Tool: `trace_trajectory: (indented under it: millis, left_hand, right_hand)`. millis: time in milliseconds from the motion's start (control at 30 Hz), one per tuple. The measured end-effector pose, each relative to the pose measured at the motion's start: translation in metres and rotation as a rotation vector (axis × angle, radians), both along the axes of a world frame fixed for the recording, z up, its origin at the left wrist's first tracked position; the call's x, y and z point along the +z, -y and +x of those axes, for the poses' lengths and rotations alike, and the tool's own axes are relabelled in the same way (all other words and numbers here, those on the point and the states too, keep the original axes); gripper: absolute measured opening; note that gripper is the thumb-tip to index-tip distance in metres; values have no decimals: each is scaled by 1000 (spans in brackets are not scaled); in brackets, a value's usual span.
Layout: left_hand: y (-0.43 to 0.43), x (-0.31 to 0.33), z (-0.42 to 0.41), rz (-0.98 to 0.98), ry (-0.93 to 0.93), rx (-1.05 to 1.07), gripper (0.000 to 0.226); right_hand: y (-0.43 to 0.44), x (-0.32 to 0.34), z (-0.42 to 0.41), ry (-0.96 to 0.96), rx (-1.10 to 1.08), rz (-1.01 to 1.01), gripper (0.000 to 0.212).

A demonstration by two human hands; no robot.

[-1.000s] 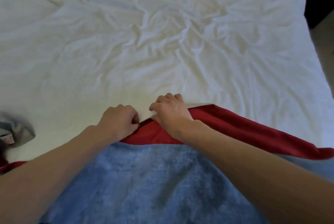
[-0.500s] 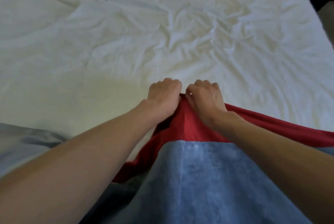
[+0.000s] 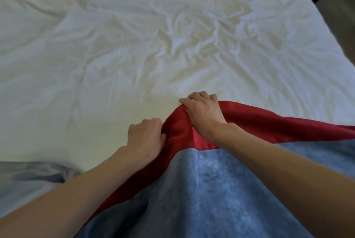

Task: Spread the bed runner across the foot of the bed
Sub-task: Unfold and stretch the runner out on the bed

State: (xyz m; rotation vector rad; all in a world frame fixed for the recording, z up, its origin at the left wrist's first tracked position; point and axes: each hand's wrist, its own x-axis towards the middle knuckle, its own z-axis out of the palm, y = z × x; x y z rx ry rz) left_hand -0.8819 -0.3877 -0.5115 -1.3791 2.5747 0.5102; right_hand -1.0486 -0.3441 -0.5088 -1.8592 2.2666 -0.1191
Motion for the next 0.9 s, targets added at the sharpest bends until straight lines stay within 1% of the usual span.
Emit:
trace_trajectory:
  millis: [100,167,300,367,433,533,633,733,900]
  left_hand:
    - [0,1,11,-93,53,7,13]
    - [13,4,16,-164,98,11,13]
    - [55,17,16,-306,129,50,15]
    - [62,20,7,-337,163,-23,16]
    - [56,18,1,-335,180,-92,22]
    - [45,11,5,-328,98,-41,24]
    - [30,12,10,-326,-48,-9,29]
    - [7,18,14,-283,-186,-4,33]
    - [-42,29,16,-275,-274,-2,39]
  right_hand:
    - [8,-2,8,-8,-27,-3,20]
    - [13,-4,11,-18,-53,-3,15]
    - [21,-4,22,-41,-113,-25,19]
    - [21,-4,27,-32,-156,2,23]
    - [15,-5,29,-7,-151,44,25]
    - [-3,-7,29,61,-114,31,33]
    - [-22,-7,25,112,-100,-33,39]
    - [-41,-4,22,129,-107,-65,40]
    - [-89,1,20,105,-82,-54,41]
